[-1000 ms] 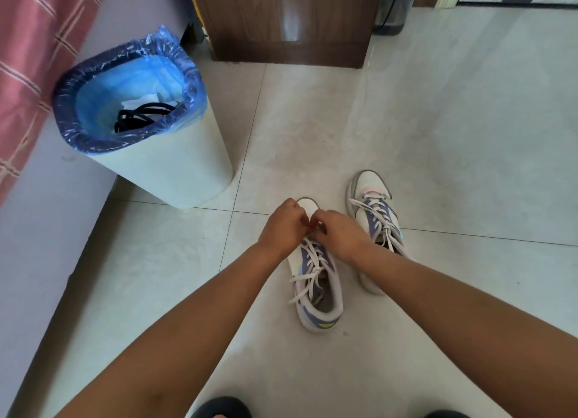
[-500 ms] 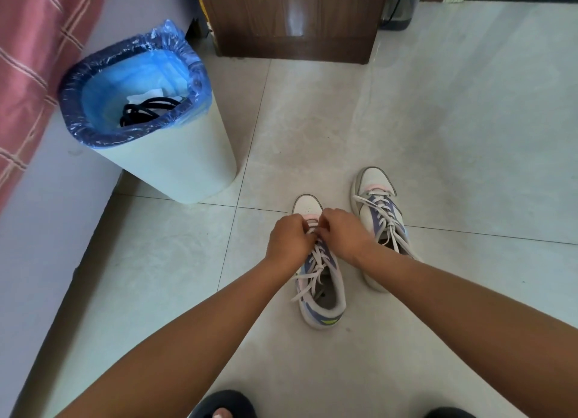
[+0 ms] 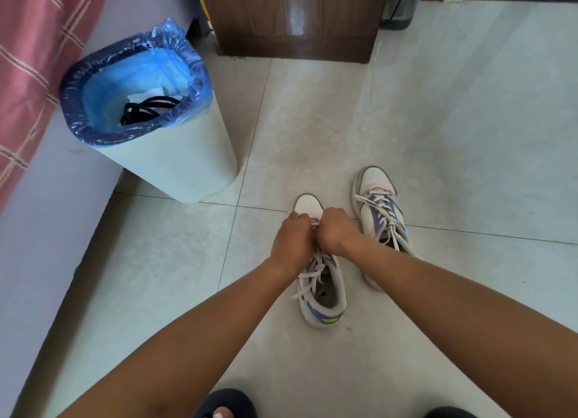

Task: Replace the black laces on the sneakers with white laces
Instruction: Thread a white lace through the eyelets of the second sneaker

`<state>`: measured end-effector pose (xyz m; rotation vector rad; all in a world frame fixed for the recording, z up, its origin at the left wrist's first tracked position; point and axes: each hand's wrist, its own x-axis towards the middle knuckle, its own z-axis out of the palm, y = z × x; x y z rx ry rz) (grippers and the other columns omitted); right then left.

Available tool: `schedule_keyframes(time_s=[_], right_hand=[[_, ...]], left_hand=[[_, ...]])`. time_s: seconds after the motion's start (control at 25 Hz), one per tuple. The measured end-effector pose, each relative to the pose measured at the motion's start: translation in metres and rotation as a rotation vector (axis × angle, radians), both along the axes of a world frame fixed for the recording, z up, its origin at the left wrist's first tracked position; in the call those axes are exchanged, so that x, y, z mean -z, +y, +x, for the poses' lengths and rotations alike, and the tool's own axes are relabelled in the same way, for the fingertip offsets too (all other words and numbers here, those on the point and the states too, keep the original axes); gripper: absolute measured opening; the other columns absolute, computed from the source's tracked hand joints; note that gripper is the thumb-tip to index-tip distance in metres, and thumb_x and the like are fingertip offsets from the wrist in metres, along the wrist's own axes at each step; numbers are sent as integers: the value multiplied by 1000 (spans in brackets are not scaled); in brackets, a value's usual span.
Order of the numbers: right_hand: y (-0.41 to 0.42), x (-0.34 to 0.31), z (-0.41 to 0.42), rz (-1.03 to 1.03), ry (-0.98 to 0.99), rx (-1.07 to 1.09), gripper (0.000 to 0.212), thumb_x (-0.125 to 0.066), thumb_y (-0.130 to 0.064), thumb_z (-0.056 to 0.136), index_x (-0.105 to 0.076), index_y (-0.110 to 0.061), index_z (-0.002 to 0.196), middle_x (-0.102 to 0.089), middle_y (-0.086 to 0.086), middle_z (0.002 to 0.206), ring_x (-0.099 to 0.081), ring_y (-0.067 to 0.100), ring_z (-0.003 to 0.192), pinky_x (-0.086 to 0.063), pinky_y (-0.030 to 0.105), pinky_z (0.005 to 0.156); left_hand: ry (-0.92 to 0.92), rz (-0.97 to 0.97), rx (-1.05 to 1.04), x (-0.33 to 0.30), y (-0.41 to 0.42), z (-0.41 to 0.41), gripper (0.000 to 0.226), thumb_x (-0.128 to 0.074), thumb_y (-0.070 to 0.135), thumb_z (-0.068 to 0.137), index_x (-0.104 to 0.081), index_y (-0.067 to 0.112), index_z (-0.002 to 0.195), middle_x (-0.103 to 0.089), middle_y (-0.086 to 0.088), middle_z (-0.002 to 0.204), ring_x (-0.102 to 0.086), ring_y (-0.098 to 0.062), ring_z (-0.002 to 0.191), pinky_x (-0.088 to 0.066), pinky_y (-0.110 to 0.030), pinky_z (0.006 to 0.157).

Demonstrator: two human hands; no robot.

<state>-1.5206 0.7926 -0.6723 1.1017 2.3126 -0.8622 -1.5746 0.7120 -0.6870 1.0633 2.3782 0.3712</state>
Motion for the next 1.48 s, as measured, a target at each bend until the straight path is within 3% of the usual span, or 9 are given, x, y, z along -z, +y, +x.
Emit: schedule_keyframes(time_s=[0.12, 0.24, 0.4, 0.6, 0.76, 0.92, 1.12, 1.32, 1.48], right_hand=[[8, 1, 6, -64, 45, -22, 21, -45, -7, 91, -52, -4, 71, -56, 14, 85, -54, 29, 82, -37, 25, 58], [10, 6, 15, -130, 122, 9, 15, -44, -12, 96, -55, -4, 101, -53, 14, 107, -50, 22, 85, -36, 27, 70], [9, 8, 23, -159, 224, 128, 10, -47, -19, 97, -48, -12, 90, -56, 10, 98, -50, 19, 84, -37, 28, 70], [5, 3, 27, -119, -21, -37, 43, -43, -46, 96, -46, -14, 67, -49, 1, 68, -49, 19, 70, -35, 28, 56], [2, -1, 12, -57, -91, -276, 31, -38, -18, 98, -64, -1, 102, -63, 16, 107, -56, 26, 91, -36, 27, 70], [-4, -5, 6, 22, -209, -488, 25, -49, -4, 92, -64, 1, 111, -63, 16, 117, -60, 26, 100, -43, 30, 82], [-2, -1, 19, -21, -30, -426, 30, -37, -7, 97, -51, -11, 72, -60, 18, 104, -48, 23, 86, -30, 27, 60], [-1, 10, 30, -106, 152, -192, 29, -35, -12, 97, -60, 1, 100, -61, 19, 107, -55, 29, 93, -34, 29, 74], [-1, 9, 32, -155, 202, -127, 21, -42, -11, 93, -53, -9, 75, -55, 9, 81, -47, 22, 81, -34, 29, 69]], left_hand=[[-66, 144, -68, 5, -10, -1, 12, -50, 11, 91, -57, 2, 93, -51, -11, 94, -49, -22, 82, -32, -22, 66], [-111, 231, -92, 12, -17, -2, 8, -53, 10, 90, -57, 4, 92, -45, -3, 89, -45, -15, 76, -29, -16, 63], [-162, 267, -217, 7, -20, 0, 7, -55, 12, 92, -59, 7, 94, -47, -1, 92, -44, -8, 75, -34, -8, 64], [-265, -109, -148, -6, -16, -3, 31, -44, 31, 98, -51, 10, 77, -55, -1, 72, -53, -17, 66, -35, -21, 53], [-248, -389, -21, -11, 4, -4, 30, -38, 18, 99, -59, 0, 110, -65, -17, 109, -63, -29, 95, -50, -34, 85], [-7, -574, 78, -15, 8, 8, 27, -45, 17, 95, -55, 13, 120, -60, -2, 118, -58, -20, 110, -42, -28, 83], [-97, -560, 98, -9, 5, 9, 36, -47, 12, 93, -47, 13, 129, -59, -4, 120, -56, -21, 109, -38, -30, 80], [-20, -420, 187, -9, 5, 15, 34, -41, 9, 95, -48, 12, 129, -55, -8, 127, -56, -25, 111, -41, -30, 79], [-169, -185, 144, -3, -8, 10, 25, -37, 14, 97, -53, 8, 115, -60, -13, 115, -58, -28, 98, -42, -33, 77]])
